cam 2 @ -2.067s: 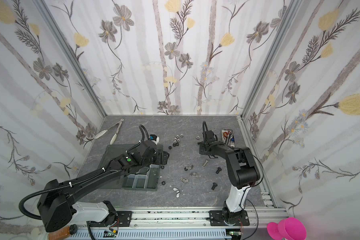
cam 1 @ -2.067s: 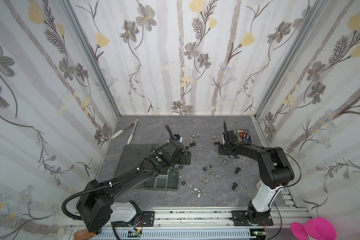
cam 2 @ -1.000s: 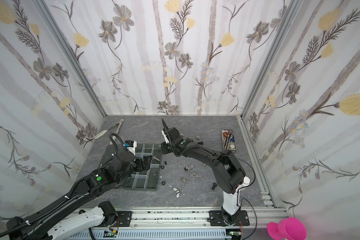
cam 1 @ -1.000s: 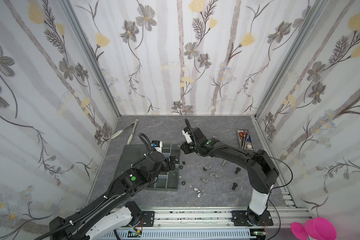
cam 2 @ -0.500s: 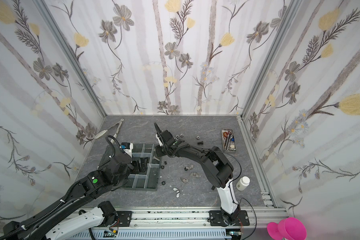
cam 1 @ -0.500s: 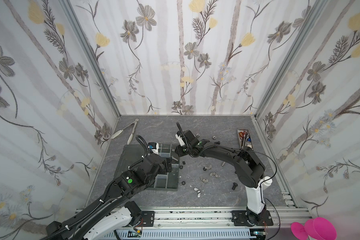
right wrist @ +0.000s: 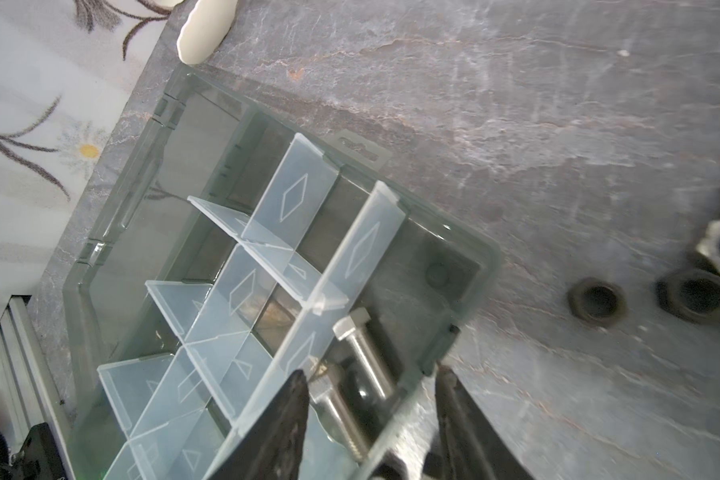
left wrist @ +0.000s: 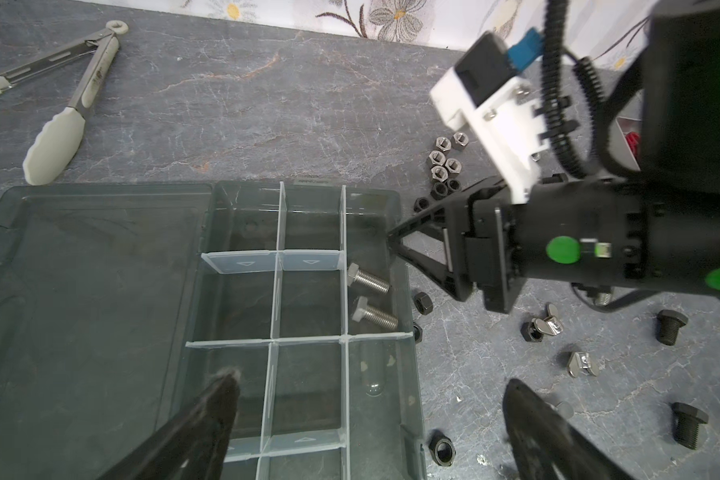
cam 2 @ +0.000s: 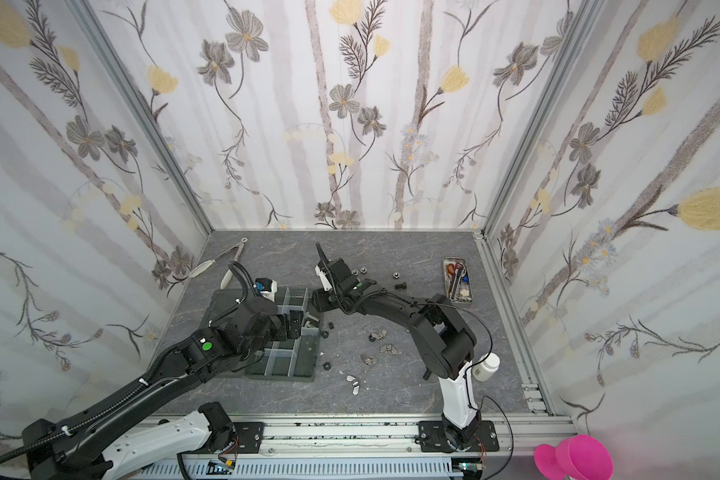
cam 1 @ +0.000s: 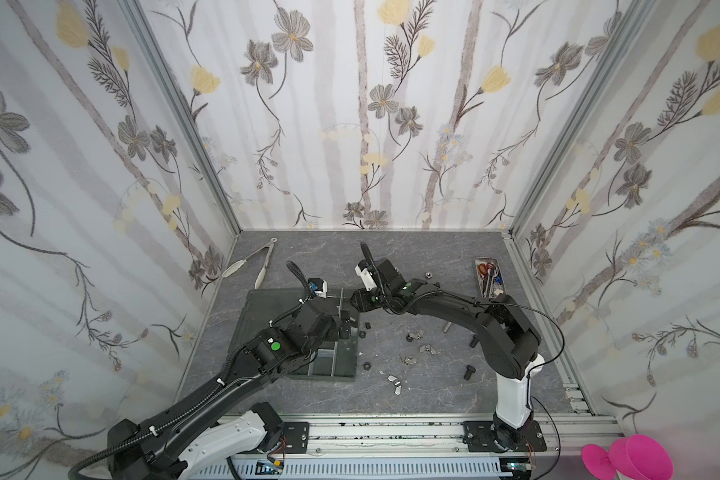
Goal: Sort the screws and nuts into containers
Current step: 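Carry the second silver bolt with the right gripper into the organizer, then withdraw the right gripper while the left gripper reaches toward a silver bolt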
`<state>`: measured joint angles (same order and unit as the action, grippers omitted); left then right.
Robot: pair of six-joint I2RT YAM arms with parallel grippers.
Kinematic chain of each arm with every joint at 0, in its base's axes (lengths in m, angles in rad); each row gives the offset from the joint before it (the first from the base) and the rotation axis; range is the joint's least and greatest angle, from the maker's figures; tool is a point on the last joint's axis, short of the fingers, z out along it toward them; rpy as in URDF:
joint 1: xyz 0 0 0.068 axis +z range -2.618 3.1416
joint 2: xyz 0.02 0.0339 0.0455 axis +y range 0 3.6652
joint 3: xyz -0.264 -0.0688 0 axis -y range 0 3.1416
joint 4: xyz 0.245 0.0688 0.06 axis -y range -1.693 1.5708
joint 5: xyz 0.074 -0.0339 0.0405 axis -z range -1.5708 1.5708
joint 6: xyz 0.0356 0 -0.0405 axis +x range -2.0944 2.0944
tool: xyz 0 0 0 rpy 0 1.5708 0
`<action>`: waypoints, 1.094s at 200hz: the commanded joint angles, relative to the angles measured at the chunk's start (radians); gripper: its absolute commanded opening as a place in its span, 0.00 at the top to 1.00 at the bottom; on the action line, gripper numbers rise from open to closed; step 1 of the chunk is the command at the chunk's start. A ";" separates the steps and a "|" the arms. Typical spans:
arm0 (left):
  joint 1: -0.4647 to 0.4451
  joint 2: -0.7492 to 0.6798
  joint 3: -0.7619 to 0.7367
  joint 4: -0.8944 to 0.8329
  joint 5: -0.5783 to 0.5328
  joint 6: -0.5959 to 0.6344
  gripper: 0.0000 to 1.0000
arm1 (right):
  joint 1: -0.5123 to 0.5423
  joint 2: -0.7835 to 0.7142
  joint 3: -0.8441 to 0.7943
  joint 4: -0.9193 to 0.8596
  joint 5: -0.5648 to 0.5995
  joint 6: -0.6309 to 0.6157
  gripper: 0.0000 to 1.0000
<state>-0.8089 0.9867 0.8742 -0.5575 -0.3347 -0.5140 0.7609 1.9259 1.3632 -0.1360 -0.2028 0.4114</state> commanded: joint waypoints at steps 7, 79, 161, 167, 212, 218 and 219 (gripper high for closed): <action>-0.004 0.084 0.059 0.012 0.029 0.029 0.01 | -0.068 -0.127 -0.136 0.124 -0.041 0.038 0.50; -0.057 0.366 0.209 0.079 0.089 0.088 0.07 | -0.322 -0.493 -0.515 0.223 -0.088 0.109 0.57; -0.196 0.754 0.412 0.205 0.187 0.148 0.13 | -0.691 -0.875 -0.766 0.232 -0.183 0.286 0.54; -0.202 0.783 0.455 0.214 0.195 0.153 0.13 | -0.712 -0.893 -0.777 0.233 -0.193 0.296 0.54; -0.265 1.002 0.638 0.228 0.243 0.195 0.17 | -0.857 -0.965 -0.812 0.233 -0.281 0.334 0.53; -0.270 1.027 0.659 0.230 0.246 0.198 0.19 | -0.874 -0.972 -0.817 0.234 -0.288 0.338 0.52; -0.271 1.031 0.661 0.231 0.247 0.198 0.19 | -0.876 -0.973 -0.817 0.234 -0.289 0.338 0.53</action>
<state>-1.0611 1.9396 1.4662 -0.3588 -0.1196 -0.3485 -0.0650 0.9775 0.5591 0.0704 -0.4232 0.7082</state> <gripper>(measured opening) 0.829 0.473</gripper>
